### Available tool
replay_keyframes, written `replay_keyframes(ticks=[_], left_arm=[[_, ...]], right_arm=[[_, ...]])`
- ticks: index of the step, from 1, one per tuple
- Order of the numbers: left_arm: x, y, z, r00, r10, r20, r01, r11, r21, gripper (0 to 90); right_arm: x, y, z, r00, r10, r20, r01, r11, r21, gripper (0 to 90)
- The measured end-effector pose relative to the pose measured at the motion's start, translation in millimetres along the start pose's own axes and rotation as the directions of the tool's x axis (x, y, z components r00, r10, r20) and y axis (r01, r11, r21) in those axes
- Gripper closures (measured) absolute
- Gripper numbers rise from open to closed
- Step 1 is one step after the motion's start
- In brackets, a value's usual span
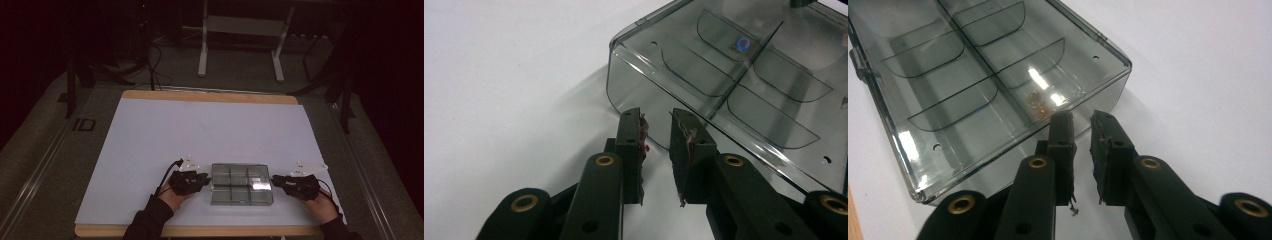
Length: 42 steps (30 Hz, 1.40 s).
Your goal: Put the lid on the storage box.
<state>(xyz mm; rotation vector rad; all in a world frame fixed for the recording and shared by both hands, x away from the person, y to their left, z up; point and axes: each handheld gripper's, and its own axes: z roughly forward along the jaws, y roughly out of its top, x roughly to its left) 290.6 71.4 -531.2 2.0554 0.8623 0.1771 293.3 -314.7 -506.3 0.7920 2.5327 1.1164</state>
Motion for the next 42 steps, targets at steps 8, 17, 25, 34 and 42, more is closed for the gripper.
replay_keyframes(ticks=[8, 17, 25, 34, 42], left_arm=[[6.9, -3.0, -3.7, 0.9982, -0.042, -0.042, 0.040, 0.9983, -0.043, 51.9], [12.1, -4.2, -9.2, 0.9965, -0.083, -0.015, 0.081, 0.9932, -0.083, 19.8], [17.2, -8.1, -11.5, 0.9949, -0.099, 0.019, 0.101, 0.9869, -0.125, 1.0], [16.1, -11.8, -13.2, 0.9951, -0.098, -0.002, 0.097, 0.9863, -0.133, 1.0], [18.6, -19.3, -21.5, 0.9940, -0.109, -0.012, 0.106, 0.9836, -0.146, 1.0]], right_arm=[[-5.0, -1.6, -5.0, 0.9977, 0.045, 0.050, -0.043, 0.998, -0.039, 55.5], [-11.9, -3.9, -7.9, 0.9884, 0.141, 0.055, -0.136, 0.986, -0.096, 24.7], [-16.6, -9.1, -13.2, 0.9850, 0.157, 0.073, -0.145, 0.978, -0.149, 13.1], [-17.9, -17.6, -15.0, 0.9853, 0.144, 0.092, -0.128, 0.978, -0.164, 11.4], [-18.8, -25.5, -13.6, 0.9834, 0.148, 0.105, -0.132, 0.981, -0.143, 11.4]])
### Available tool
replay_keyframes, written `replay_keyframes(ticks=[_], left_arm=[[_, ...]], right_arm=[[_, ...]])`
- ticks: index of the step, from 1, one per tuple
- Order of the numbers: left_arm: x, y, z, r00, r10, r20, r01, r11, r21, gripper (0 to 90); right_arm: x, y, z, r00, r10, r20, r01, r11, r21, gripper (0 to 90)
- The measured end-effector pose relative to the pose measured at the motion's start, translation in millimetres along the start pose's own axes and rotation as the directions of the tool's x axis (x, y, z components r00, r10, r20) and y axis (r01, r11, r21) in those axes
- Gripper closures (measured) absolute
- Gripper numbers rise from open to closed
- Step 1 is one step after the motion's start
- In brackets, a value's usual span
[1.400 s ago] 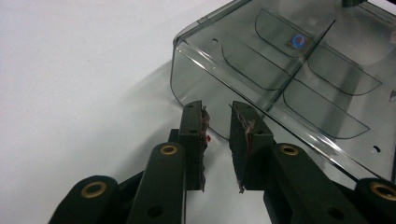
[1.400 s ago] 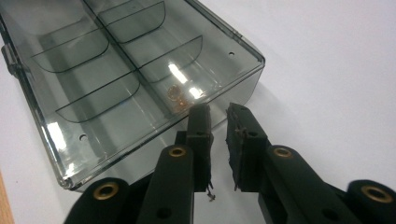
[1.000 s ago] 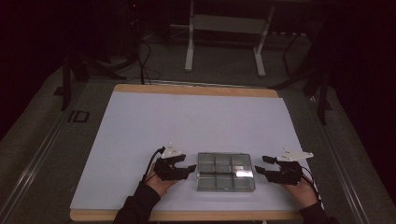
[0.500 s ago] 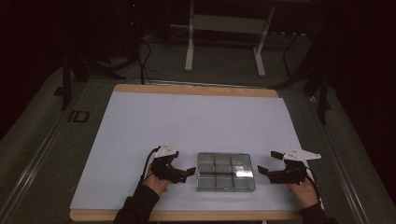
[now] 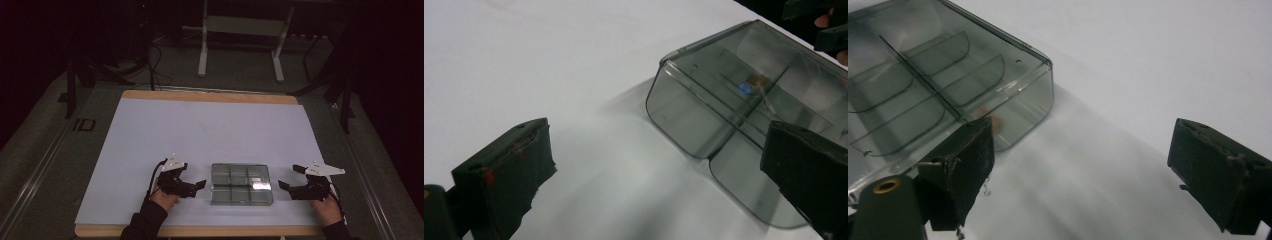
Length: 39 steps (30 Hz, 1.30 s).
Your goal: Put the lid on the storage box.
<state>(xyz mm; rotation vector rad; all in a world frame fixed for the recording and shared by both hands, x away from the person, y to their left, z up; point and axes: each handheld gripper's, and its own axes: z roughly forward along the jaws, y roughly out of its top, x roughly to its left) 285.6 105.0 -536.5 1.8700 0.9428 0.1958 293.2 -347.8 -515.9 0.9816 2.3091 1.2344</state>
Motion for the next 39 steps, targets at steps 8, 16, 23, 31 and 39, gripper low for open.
replay_keyframes(ticks=[8, 16, 23, 31, 39], left_arm=[[2.7, -5.3, -10.4, 0.9997, 0.005, -0.023, -0.005, 1.0000, -0.007, 1.1], [9.3, -12.8, -19.0, 0.9983, 0.001, -0.059, -0.001, 1.0000, 0.000, 1.1], [14.5, -17.9, -28.8, 0.9955, -0.010, -0.094, 0.010, 0.9999, -0.007, 1.0], [22.5, -22.8, -41.7, 0.9895, -0.031, -0.141, 0.027, 0.9991, -0.032, 1.0], [26.9, -24.0, -43.6, 0.9816, -0.051, -0.184, 0.042, 0.9976, -0.055, 1.1]], right_arm=[[-6.3, -9.0, -6.9, 0.9993, 0.025, 0.026, -0.025, 1.000, -0.005, 11.4], [-15.8, -19.3, -16.5, 0.9965, 0.056, 0.062, -0.056, 0.998, -0.008, 11.4], [-19.1, -26.1, -19.0, 0.9941, 0.056, 0.093, -0.057, 0.998, 0.005, 11.4], [-22.1, -30.8, -17.5, 0.9841, 0.063, 0.166, -0.064, 0.998, 0.002, 11.4], [-26.6, -34.3, -13.3, 0.9683, 0.093, 0.232, -0.095, 0.996, -0.003, 11.5]])
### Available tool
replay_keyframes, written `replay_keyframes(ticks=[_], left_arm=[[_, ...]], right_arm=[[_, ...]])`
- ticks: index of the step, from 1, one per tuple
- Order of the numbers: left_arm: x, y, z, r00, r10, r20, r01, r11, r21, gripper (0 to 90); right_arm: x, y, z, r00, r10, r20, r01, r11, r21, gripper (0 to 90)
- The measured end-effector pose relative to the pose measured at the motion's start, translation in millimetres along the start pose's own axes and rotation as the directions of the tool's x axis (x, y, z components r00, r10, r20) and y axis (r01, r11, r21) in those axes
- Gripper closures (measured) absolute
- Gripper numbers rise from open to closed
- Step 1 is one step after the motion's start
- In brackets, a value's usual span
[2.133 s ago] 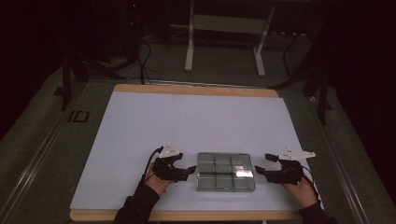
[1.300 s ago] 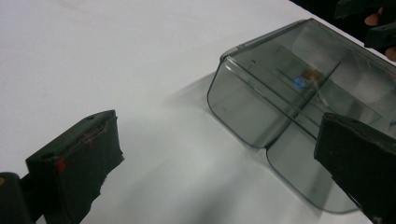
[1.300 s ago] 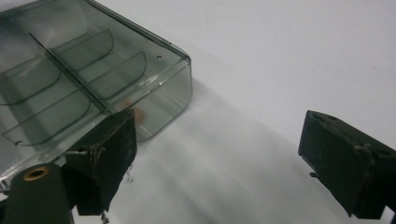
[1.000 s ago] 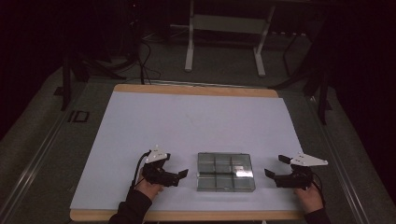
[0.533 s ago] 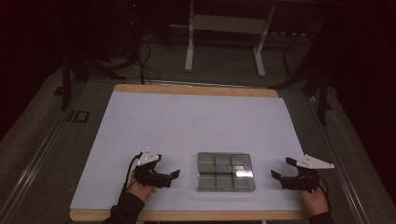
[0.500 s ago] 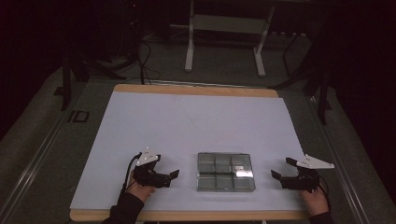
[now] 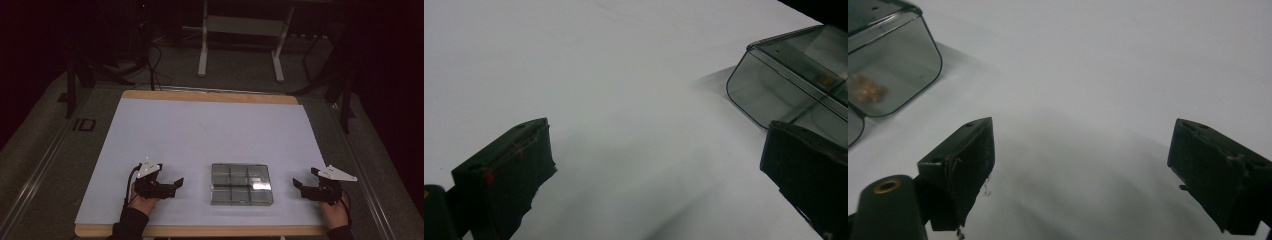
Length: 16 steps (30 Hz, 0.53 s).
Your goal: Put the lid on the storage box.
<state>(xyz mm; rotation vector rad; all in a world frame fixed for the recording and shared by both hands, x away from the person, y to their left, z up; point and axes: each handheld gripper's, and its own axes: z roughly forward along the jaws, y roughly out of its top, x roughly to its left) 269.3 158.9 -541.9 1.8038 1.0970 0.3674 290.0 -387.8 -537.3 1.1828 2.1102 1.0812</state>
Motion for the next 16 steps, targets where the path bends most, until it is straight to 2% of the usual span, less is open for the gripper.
replay_keyframes(ticks=[5, 9, 16], left_arm=[[-1.7, -1.3, 1.8, 0.9999, 0.008, -0.010, -0.008, 1.0000, 0.005, 1.1], [-2.5, -2.6, 3.2, 0.9995, 0.017, -0.025, -0.016, 0.9998, 0.015, 1.0], [-2.3, -3.0, 2.6, 0.9994, 0.012, -0.032, -0.012, 0.9999, 0.007, 1.1]], right_arm=[[-1.3, -1.0, -1.7, 0.9987, 0.033, 0.038, -0.032, 0.999, -0.019, 11.5], [0.6, -1.7, -2.8, 0.9962, 0.029, 0.082, -0.026, 0.999, -0.034, 11.4], [-1.0, -2.2, -3.2, 0.9955, 0.046, 0.082, -0.043, 0.998, -0.038, 11.4]])
